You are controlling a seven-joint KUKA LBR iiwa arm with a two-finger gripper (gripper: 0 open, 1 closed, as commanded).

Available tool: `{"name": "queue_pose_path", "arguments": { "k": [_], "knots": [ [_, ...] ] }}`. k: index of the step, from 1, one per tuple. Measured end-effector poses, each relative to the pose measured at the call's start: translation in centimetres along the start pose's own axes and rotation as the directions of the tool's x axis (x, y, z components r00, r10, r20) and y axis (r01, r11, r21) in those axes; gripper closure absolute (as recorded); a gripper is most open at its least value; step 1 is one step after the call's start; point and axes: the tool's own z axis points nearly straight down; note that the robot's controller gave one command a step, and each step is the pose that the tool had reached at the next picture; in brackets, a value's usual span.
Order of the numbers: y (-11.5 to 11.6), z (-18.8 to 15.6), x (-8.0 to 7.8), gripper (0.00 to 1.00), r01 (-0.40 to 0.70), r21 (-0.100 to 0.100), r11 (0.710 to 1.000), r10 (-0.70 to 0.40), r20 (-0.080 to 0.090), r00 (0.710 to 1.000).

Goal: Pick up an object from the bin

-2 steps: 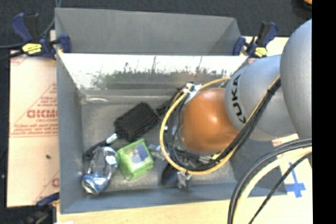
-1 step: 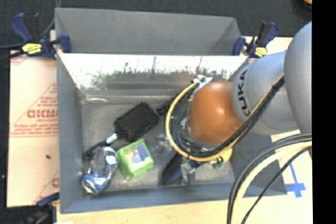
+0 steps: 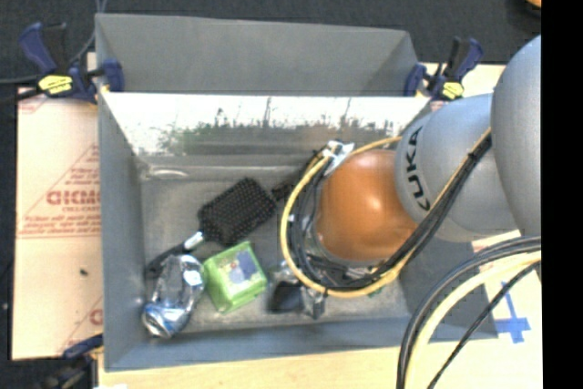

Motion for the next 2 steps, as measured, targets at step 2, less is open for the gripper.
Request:
{"name": "queue_pose_path", "arguments": {
  "k": [2],
  "knots": [
    [-0.03, -0.44, 0.0, 1.0, 0.0, 0.001, 1.0, 0.0, 0.002, 1.0]
  ]
}}
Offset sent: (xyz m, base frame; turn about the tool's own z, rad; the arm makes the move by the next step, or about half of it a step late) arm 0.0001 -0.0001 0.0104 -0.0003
